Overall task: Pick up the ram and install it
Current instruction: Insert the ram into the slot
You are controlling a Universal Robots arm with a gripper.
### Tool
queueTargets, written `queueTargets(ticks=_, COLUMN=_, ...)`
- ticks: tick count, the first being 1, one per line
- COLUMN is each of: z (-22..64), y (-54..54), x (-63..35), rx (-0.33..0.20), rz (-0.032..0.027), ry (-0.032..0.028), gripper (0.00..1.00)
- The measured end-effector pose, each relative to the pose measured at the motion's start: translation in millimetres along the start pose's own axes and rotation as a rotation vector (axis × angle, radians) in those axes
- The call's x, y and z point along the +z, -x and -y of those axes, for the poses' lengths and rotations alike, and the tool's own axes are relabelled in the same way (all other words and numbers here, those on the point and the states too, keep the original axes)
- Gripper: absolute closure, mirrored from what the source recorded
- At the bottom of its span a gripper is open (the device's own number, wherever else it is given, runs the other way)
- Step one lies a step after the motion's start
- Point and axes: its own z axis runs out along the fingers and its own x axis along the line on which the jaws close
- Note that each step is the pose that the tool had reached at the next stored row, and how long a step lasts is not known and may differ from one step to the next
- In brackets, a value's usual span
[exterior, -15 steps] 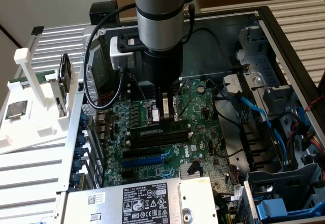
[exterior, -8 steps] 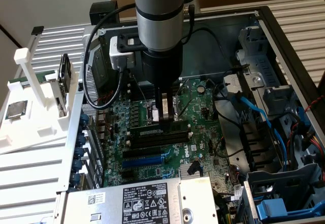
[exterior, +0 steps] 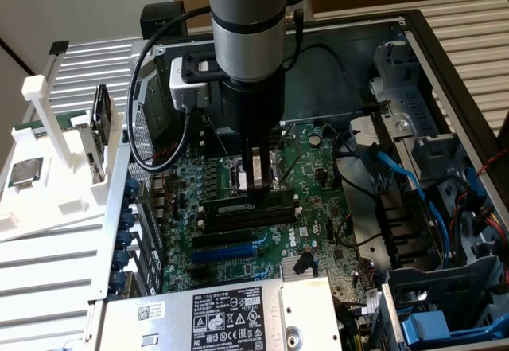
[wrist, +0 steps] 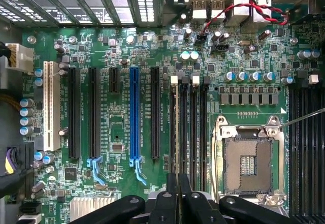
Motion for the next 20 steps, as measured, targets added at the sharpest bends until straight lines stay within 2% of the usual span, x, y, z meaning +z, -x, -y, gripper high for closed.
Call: queueTargets(ticks=20, z=-0.1, y=-0.1, x=3.6, rx=-0.004, rz=0.0, ry=0.0, gripper=0.87)
